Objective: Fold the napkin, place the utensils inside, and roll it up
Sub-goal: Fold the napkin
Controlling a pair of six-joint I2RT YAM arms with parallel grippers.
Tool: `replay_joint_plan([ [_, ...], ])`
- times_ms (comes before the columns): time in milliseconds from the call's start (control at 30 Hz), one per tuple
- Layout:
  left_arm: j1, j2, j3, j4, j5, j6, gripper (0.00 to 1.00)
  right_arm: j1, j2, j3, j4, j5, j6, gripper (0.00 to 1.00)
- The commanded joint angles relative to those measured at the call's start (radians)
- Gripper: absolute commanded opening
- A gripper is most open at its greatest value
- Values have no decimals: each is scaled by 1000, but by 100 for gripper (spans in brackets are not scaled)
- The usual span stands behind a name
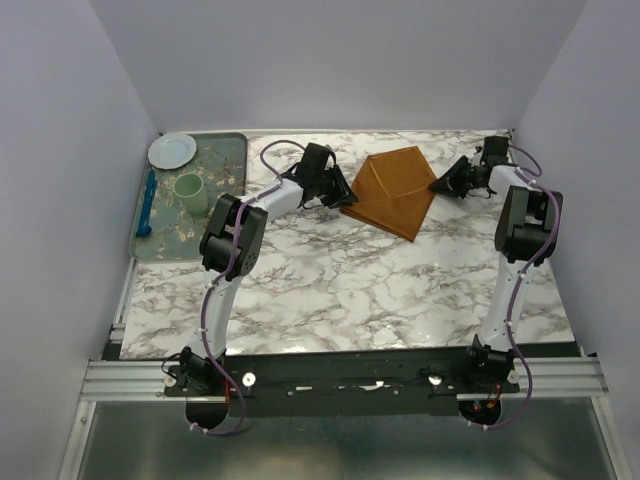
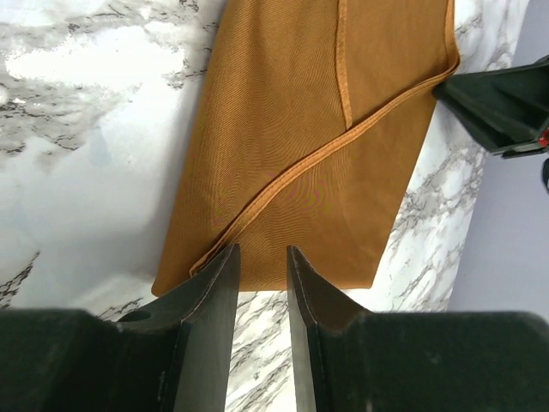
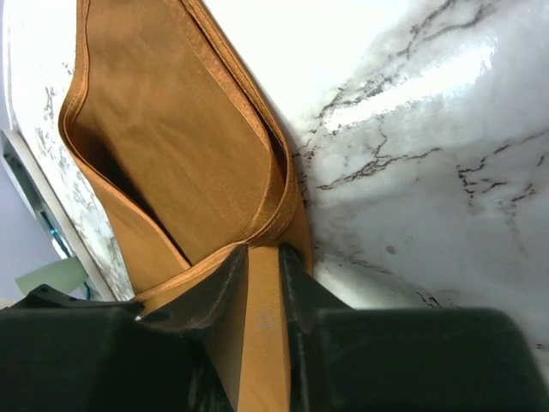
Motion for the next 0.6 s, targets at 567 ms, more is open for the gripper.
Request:
replay_joint_plan([
  [567,-14,-684,-534,-24,-71,14,59,371,-773,-425,-39,817,-810,73],
])
